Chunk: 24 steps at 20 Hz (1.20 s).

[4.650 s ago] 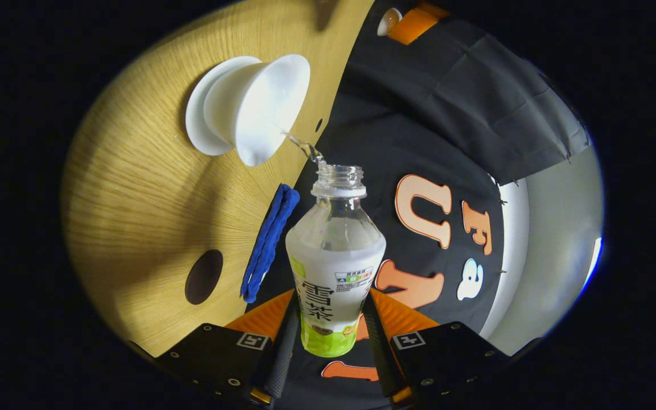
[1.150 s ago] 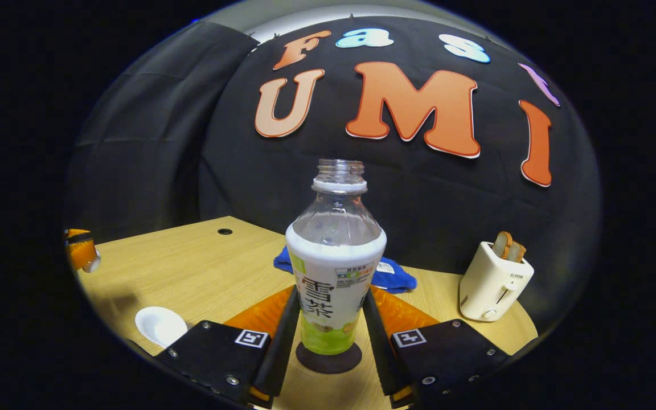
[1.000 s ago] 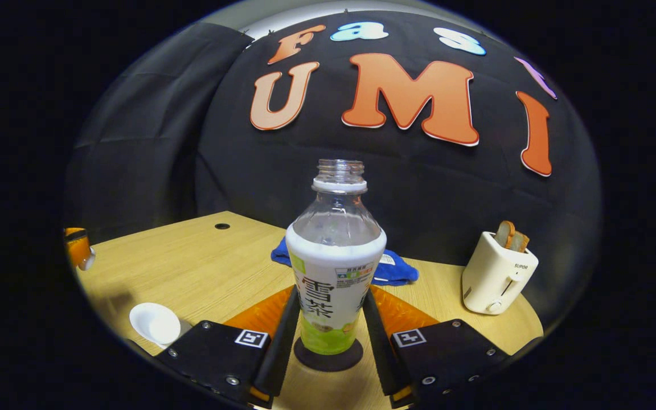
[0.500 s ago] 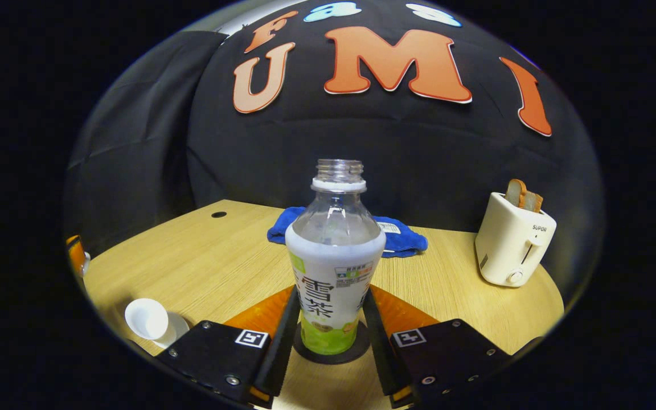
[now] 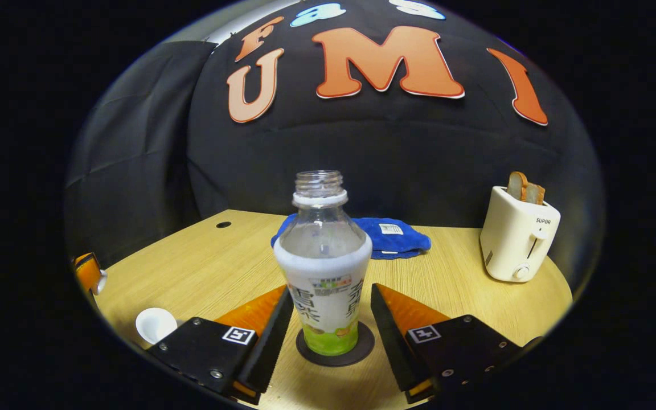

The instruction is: Open the teacup lid with one hand, grasp the water bottle and pour water into the teacup with the other hand; after pouring, place the water bottle on the coaster and then close the teacup lid.

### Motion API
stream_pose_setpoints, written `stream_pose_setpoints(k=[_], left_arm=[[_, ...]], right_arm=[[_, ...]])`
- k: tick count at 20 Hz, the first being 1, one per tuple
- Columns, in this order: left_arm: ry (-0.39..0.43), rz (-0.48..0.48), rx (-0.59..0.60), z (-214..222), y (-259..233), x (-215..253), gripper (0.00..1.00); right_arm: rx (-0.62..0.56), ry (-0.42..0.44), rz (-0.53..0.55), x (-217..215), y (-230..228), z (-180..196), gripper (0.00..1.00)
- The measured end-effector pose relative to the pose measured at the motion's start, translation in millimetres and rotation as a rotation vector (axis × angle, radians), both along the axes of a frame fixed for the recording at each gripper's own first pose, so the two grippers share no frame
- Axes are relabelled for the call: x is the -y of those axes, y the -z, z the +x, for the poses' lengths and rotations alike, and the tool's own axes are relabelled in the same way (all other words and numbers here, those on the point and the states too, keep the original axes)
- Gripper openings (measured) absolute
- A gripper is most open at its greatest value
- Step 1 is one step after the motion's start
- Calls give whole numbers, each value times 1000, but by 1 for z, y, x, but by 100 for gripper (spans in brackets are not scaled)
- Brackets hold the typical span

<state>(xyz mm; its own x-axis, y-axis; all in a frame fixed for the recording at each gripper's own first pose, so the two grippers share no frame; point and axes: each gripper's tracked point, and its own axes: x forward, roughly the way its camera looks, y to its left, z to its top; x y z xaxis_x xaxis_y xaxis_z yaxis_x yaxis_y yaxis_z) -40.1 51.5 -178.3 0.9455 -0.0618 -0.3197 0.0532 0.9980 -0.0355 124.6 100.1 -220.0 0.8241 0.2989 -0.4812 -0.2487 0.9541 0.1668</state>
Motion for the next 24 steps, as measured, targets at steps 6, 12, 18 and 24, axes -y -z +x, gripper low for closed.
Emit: stream_pose_setpoints(k=[6,12,18,24], left_arm=[[65,-55,-11,19,13,41,32],[90,-81,-81,27,47,62,32],[116,-74,-131,26,75,75,32],[139,-11,-148,24,78,79,33]], right_arm=[[24,-11,-30,6,1,-11,86],[38,28,-1,26,-7,-26,90],[77,49,-9,47,-19,-42,92],[99,43,-1,52,-27,-56,93]])
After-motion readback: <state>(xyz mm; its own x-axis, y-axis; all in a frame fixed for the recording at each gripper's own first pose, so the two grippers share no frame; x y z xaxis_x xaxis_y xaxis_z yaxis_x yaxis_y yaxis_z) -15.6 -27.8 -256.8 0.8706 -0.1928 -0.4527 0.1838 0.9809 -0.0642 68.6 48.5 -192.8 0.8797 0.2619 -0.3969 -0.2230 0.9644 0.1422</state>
